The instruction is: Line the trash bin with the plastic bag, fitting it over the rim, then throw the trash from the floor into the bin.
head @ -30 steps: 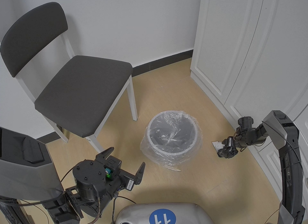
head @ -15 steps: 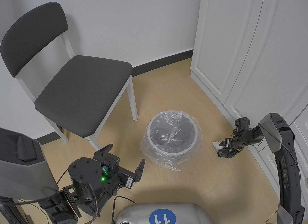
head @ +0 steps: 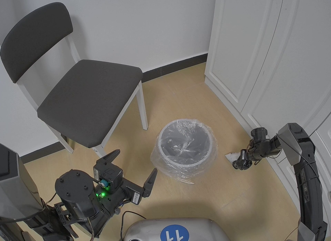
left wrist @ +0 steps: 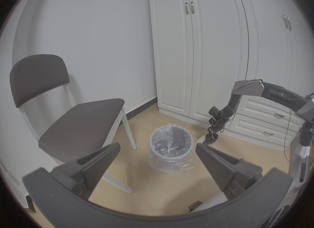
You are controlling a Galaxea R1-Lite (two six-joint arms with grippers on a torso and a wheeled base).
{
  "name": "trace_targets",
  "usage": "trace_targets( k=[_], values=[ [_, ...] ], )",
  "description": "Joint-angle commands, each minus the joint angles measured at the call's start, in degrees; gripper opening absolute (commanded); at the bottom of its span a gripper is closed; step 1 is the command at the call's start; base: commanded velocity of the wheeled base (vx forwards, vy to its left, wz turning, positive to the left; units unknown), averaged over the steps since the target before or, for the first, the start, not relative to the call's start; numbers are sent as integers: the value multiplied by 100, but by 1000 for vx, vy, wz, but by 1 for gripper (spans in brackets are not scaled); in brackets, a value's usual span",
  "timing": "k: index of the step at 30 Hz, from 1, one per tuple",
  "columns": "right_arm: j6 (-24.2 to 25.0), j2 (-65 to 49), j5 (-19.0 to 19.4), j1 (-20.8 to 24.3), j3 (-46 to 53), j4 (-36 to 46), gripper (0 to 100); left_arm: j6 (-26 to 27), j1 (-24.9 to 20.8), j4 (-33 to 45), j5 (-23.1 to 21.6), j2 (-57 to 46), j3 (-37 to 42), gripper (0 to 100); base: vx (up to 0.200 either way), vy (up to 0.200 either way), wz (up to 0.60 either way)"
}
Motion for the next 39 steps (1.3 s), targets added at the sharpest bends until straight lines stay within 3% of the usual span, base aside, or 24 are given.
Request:
trace_targets(
  k=[1, 17, 21, 22, 24, 39],
  values=[
    [19, 22, -2, -8, 4, -13, 0, 2, -28, -1, 3, -124, 29, 100, 0, 0, 0],
    [-51, -172, -11, -122, 109, -21, 0, 2, 25, -1, 3, -151, -32, 100, 0, 0, 0],
    [-7, -822, 226, -131, 637, -74, 0, 2, 25, -1, 3, -177, -59, 100, 0, 0, 0],
    [-34, -1147, 499, -131, 918, -100, 0, 2, 25, -1, 3, -195, -85, 100, 0, 0, 0],
    [-51, -1446, 613, -131, 1076, -100, 0, 11, 25, -1, 3, -248, -85, 100, 0, 0, 0],
    [-368, -3942, 648, 124, 3018, -1041, 0, 11, 69, -1, -6, -265, -85, 100, 0, 0, 0]
  ],
)
